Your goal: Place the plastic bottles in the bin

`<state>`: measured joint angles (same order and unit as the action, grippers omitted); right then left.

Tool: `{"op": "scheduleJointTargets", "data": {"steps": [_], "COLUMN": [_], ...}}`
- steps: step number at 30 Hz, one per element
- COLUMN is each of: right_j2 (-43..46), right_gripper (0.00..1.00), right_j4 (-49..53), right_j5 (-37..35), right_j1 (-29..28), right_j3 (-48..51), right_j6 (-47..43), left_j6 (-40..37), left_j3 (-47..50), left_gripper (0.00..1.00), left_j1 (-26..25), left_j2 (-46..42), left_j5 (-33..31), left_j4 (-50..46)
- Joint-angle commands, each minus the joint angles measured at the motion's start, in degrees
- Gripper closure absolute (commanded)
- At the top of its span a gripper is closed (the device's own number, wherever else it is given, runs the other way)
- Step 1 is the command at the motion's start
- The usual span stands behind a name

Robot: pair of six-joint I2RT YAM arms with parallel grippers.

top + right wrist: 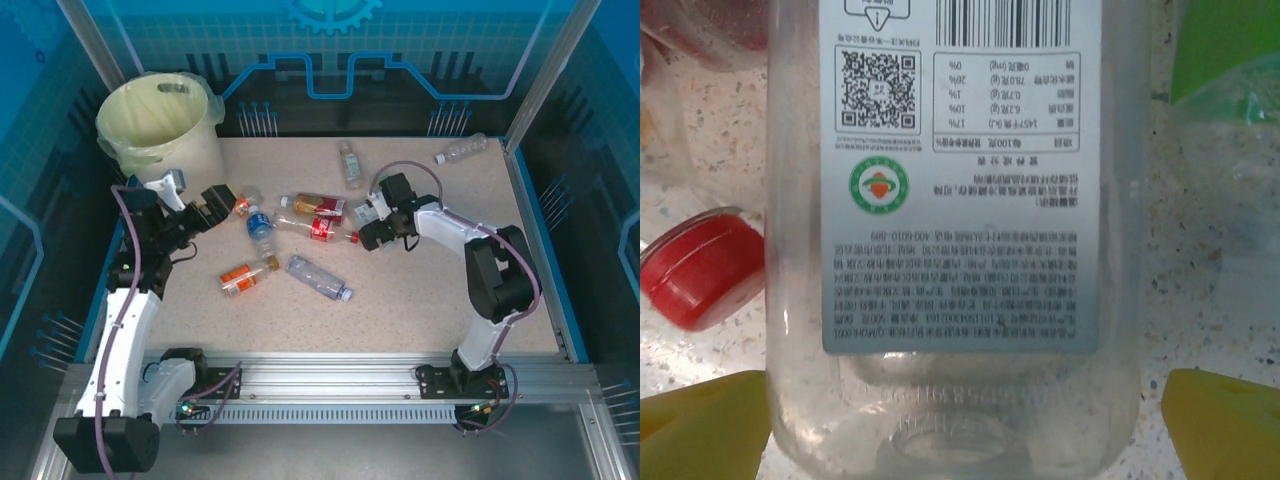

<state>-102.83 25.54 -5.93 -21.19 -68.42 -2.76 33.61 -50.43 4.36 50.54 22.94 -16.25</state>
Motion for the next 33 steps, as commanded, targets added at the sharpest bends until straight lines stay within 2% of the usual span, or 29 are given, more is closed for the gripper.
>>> {"op": "scheduleJointTargets", "data": {"steps": [1, 9, 15, 22, 26, 28, 30, 33], "right_j2": [-2.85, -6.22, -4.27, 5.79, 13.63, 17.16, 20.41, 24.22], "right_gripper": [0.00, 0.02, 0.21, 0.28, 0.31, 0.32, 0.33, 0.34], "right_j4": [2.60, 5.16, 4.35, 4.62, 3.60, 2.29, 0.27, -1.59], "right_j5": [-0.62, -1.61, -1.78, -4.69, -6.50, -6.34, -4.97, 1.41], "right_j1": [0.14, -0.49, -0.72, -1.89, -3.80, -4.75, -5.40, -5.81], "right_j3": [-2.94, -5.40, -3.97, -0.31, 2.49, 3.80, 5.24, 6.45], "right_j6": [-1.94, -2.70, -2.27, 0.32, 2.35, 2.81, 2.81, 2.80], "left_j6": [3.32, 2.70, 2.94, 3.26, 3.84, 4.59, 5.68, 6.46], "left_j3": [2.83, 3.03, 3.23, 0.53, 0.15, -0.06, -0.39, -0.87], "left_gripper": [0.01, 0.01, 0.01, 0.01, 0.01, 0.01, 0.01, 0.01], "left_j1": [-0.99, -4.34, -7.67, -16.11, -22.47, -24.31, -25.34, -26.64], "left_j2": [-0.60, 2.31, 5.62, 14.68, 19.47, 21.60, 23.52, 25.68], "left_j5": [2.04, 2.00, 2.37, 1.80, -4.29, -4.66, -3.55, -1.41], "left_j4": [5.23, 7.04, 10.59, 19.13, 24.46, 27.13, 29.69, 32.63]}}
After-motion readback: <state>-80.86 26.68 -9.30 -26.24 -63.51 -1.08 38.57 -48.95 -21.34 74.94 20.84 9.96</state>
